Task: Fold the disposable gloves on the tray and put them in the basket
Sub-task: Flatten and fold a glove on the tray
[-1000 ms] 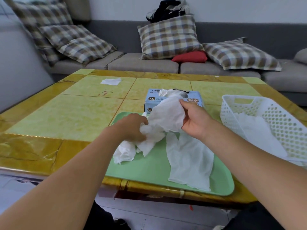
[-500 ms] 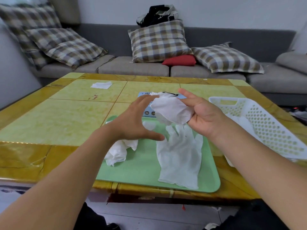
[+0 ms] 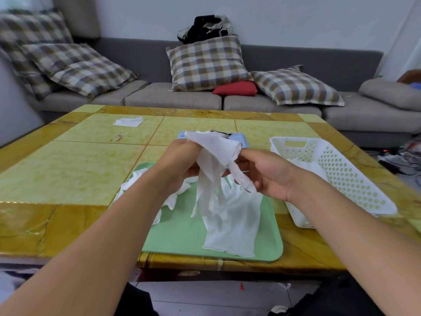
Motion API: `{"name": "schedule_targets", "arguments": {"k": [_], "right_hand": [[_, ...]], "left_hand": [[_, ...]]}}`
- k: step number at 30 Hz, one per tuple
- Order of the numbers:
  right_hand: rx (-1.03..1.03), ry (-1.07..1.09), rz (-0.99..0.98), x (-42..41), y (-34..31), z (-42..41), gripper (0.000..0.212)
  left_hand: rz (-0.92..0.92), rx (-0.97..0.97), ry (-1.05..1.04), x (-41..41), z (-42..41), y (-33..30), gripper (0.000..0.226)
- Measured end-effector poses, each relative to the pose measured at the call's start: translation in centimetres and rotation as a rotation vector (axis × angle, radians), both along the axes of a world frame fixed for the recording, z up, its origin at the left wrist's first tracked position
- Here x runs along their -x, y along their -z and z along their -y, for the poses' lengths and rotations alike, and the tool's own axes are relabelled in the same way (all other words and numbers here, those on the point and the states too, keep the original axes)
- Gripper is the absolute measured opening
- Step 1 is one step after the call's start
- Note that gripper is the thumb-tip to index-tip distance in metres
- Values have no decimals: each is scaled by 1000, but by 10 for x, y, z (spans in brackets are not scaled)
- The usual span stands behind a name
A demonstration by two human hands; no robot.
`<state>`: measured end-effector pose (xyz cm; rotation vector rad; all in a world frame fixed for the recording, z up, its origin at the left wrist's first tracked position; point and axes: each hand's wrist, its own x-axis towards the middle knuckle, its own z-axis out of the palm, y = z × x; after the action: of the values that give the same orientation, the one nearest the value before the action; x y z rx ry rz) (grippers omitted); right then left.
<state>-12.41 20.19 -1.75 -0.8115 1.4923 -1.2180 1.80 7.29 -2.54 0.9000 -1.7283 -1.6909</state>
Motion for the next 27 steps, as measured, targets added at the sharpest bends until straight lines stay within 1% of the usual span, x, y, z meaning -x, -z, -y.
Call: {"name": "schedule_targets", "arguments": {"k": [3, 4, 5, 6, 8, 9, 10, 11, 12, 15, 18, 19, 21, 23, 24, 25, 27], "right_hand": [[52, 9, -21, 2, -1, 0, 28], [87, 18, -42, 3, 0, 0, 21], [133, 14, -67, 5, 1, 1, 10], [188, 1, -94, 9, 4, 2, 21], [271, -58, -167, 14, 9, 1, 60], [307, -73, -230, 12, 10, 2, 71], [344, -73, -298, 14, 13, 1, 77], [379, -54, -364, 12, 14, 3, 76], [411, -19, -399, 10, 15, 5, 70], [440, 128, -432, 7, 16, 7, 47], [383, 233, -326, 7, 10, 3, 18], [367, 265, -281, 7, 8, 2, 18], [346, 309, -177, 6, 5, 0, 27], [334, 315, -52, 4, 1, -1, 29], [330, 309, 15, 3, -1, -2, 29], [327, 307, 80, 0, -3, -3, 30], [342, 333, 155, -4, -4, -1, 27]], "left_hand": [[21, -41, 13, 5, -5, 0, 29], [14, -69, 6, 6, -7, 0, 28], [6, -95, 7, 7, -8, -1, 27], [1, -117, 13, 9, -9, -2, 27], [17, -131, 38, 9, -13, -4, 27], [33, -121, 50, 8, -14, -5, 28], [55, -112, 69, 12, -17, -5, 30], [70, -101, 83, 12, -18, -5, 31], [81, -88, 95, 12, -18, -5, 31], [119, -75, 99, 14, -19, -7, 35], [153, -113, 110, 14, -15, -5, 42], [163, -145, 88, 13, -14, -5, 45], [165, -190, 27, 13, -14, -5, 46], [123, -174, -50, 13, -15, -4, 40], [99, -119, -119, 14, -15, -3, 35], [90, -21, -203, 15, -14, 0, 34], [65, 257, -389, 17, -13, 3, 35]]}}
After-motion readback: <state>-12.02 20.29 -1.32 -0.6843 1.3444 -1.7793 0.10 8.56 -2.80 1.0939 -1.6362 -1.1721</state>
